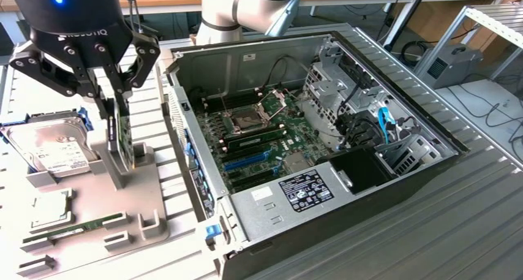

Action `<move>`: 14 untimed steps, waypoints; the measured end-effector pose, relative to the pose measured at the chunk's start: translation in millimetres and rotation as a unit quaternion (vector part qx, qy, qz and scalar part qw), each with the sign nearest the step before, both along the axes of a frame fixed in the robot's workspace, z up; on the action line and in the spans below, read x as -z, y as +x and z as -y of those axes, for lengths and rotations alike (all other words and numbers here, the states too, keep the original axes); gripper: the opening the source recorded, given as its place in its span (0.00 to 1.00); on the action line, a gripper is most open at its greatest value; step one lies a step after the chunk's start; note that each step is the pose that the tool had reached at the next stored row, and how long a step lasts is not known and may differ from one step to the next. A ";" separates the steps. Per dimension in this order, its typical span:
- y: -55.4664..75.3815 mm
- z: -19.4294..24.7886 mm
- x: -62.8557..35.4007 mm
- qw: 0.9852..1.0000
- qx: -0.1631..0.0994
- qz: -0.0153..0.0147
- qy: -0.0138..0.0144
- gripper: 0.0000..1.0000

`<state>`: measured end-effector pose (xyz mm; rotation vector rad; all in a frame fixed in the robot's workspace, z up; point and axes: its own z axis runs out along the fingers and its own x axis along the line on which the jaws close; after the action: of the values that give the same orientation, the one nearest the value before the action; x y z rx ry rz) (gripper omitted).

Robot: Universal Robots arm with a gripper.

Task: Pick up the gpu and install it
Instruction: 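Pick up the gpu and move the gpu toward the slot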

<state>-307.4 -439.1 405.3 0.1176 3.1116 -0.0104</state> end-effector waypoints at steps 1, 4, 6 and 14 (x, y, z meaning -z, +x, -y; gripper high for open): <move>0.0 0.0 -0.3 1.000 0.000 0.000 0.000 0.26; 0.0 0.0 -0.7 1.000 0.000 0.000 0.000 0.26; 0.0 0.0 -1.0 1.000 0.000 0.000 0.000 0.26; 0.0 0.0 -2.6 1.000 0.000 0.000 0.000 0.26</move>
<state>-307.4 -439.1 407.8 0.1176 3.1115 -0.0103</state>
